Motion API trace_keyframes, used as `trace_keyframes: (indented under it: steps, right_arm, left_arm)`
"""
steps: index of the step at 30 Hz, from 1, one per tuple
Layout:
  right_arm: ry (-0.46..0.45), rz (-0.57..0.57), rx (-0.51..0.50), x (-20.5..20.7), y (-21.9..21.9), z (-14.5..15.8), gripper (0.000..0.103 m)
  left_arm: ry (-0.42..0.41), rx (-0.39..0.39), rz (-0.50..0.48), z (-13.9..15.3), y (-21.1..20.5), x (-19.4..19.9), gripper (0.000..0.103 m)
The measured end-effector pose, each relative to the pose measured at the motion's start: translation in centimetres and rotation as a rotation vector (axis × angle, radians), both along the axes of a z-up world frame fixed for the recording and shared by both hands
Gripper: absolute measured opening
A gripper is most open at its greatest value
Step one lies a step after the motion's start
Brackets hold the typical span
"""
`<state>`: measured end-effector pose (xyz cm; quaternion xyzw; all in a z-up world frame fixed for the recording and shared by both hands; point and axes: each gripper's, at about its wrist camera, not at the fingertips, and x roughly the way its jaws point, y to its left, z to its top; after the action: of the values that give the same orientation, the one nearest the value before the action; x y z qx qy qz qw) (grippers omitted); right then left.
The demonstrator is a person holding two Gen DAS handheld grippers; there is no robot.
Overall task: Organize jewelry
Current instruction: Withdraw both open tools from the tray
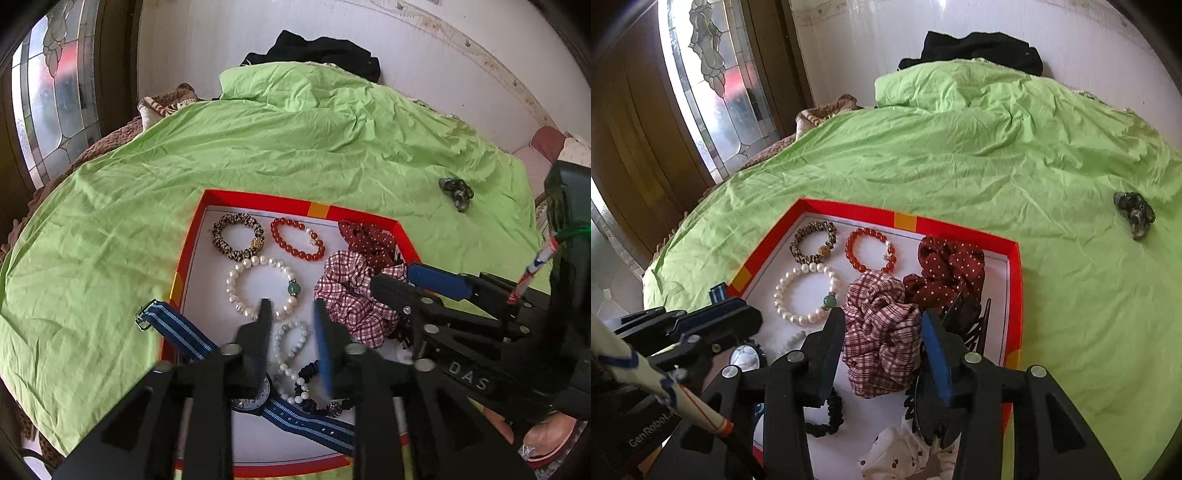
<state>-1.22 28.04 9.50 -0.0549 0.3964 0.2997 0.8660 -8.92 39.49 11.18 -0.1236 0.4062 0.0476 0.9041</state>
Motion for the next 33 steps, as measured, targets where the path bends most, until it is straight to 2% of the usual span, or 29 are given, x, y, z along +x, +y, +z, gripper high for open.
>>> trace_keyframes:
  steps: [1,5,8,14,16,18,22,26,30,33]
  right_arm:
    - [-0.002,0.0,0.007,-0.1,-0.2,0.2,0.047]
    - [-0.007,0.001,0.03,-0.8,-0.8,1.0,0.047]
    - [-0.024,-0.01,0.045,-1.7,-1.8,1.7,0.047]
    - [-0.033,-0.063,0.03,-4.3,-4.5,1.4,0.048]
    - [-0.036,-0.087,0.006,-5.3,-5.2,0.9,0.049]
    - [-0.039,-0.102,-0.016,-6.6,-5.8,0.4,0.051]
    - [-0.055,-0.139,-0.032,-8.8,-7.0,-0.3,0.061]
    - [-0.067,-0.183,-0.024,-11.0,-8.6,-0.5,0.066]
    - [-0.061,-0.214,-0.02,-12.7,-9.9,-0.7,0.073]
    - [-0.047,-0.233,-0.029,-14.2,-10.3,-1.1,0.074]
  left_arm:
    - [-0.008,-0.003,0.004,0.2,0.1,-0.1,0.033]
    - [-0.045,-0.015,0.023,0.8,0.5,-0.5,0.038]
    - [-0.083,0.004,0.059,1.5,0.8,-0.9,0.048]
    - [-0.209,0.1,0.164,3.4,1.1,-2.6,0.068]
    - [-0.273,0.177,0.238,4.2,0.9,-3.6,0.088]
    - [-0.344,0.267,0.311,5.1,0.5,-4.6,0.097]
    - [-0.438,0.351,0.371,6.6,-0.6,-6.8,0.103]
    - [-0.492,0.318,0.366,8.0,-1.7,-9.6,0.103]
    - [-0.466,0.334,0.359,7.6,-3.3,-12.7,0.103]
    - [-0.418,0.295,0.328,7.1,-4.2,-14.9,0.103]
